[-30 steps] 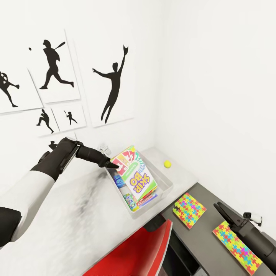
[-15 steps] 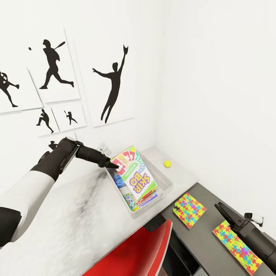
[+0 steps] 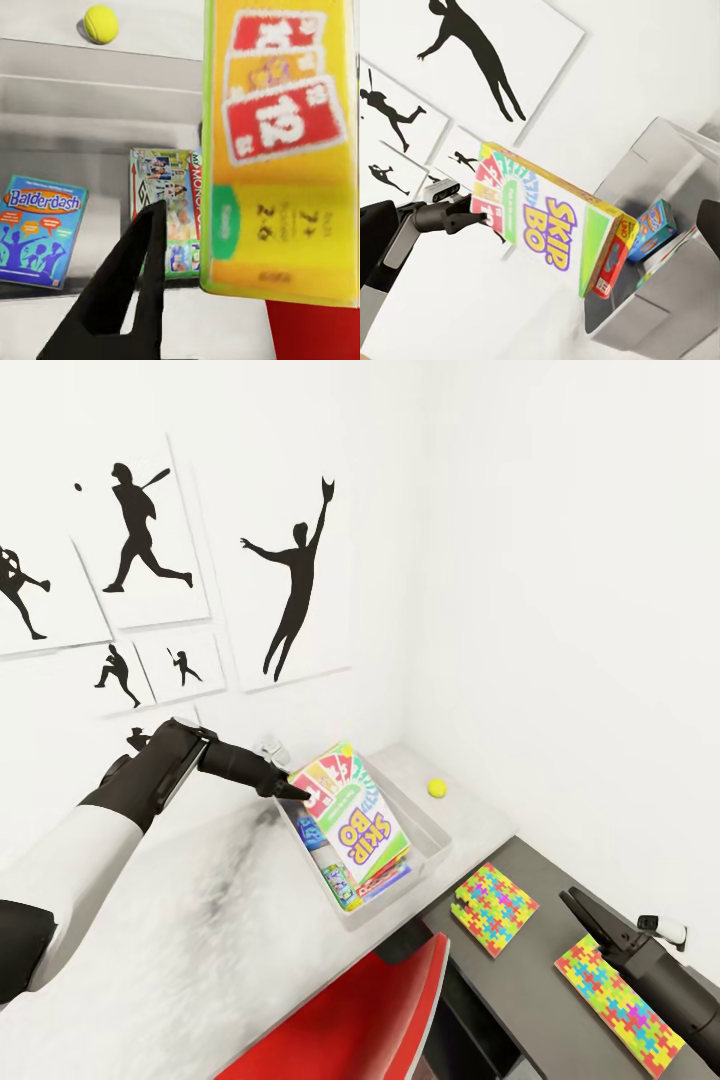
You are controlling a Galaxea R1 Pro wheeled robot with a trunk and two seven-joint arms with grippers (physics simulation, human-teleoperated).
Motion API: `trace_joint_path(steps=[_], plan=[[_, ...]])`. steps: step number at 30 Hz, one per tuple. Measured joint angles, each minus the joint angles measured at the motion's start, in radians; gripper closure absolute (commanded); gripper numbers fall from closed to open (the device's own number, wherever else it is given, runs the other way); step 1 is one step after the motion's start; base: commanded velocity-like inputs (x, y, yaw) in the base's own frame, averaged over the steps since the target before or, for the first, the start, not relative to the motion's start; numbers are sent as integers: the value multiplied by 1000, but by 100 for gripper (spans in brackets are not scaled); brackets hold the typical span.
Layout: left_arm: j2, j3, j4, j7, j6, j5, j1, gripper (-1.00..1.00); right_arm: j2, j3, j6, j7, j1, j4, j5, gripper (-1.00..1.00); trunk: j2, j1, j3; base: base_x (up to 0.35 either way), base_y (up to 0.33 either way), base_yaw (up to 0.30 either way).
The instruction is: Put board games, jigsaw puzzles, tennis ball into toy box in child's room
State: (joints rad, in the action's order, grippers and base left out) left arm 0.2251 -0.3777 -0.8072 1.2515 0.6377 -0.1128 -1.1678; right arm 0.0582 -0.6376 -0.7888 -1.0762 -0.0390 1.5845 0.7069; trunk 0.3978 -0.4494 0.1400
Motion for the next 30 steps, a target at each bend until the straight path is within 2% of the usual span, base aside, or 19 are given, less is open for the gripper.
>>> trace_joint_path(steps=[30], plan=[[5, -1, -1, 1, 1, 1, 0, -100, 0, 0, 0, 0, 0, 0, 0, -100, 0, 0, 0, 0, 0, 0]])
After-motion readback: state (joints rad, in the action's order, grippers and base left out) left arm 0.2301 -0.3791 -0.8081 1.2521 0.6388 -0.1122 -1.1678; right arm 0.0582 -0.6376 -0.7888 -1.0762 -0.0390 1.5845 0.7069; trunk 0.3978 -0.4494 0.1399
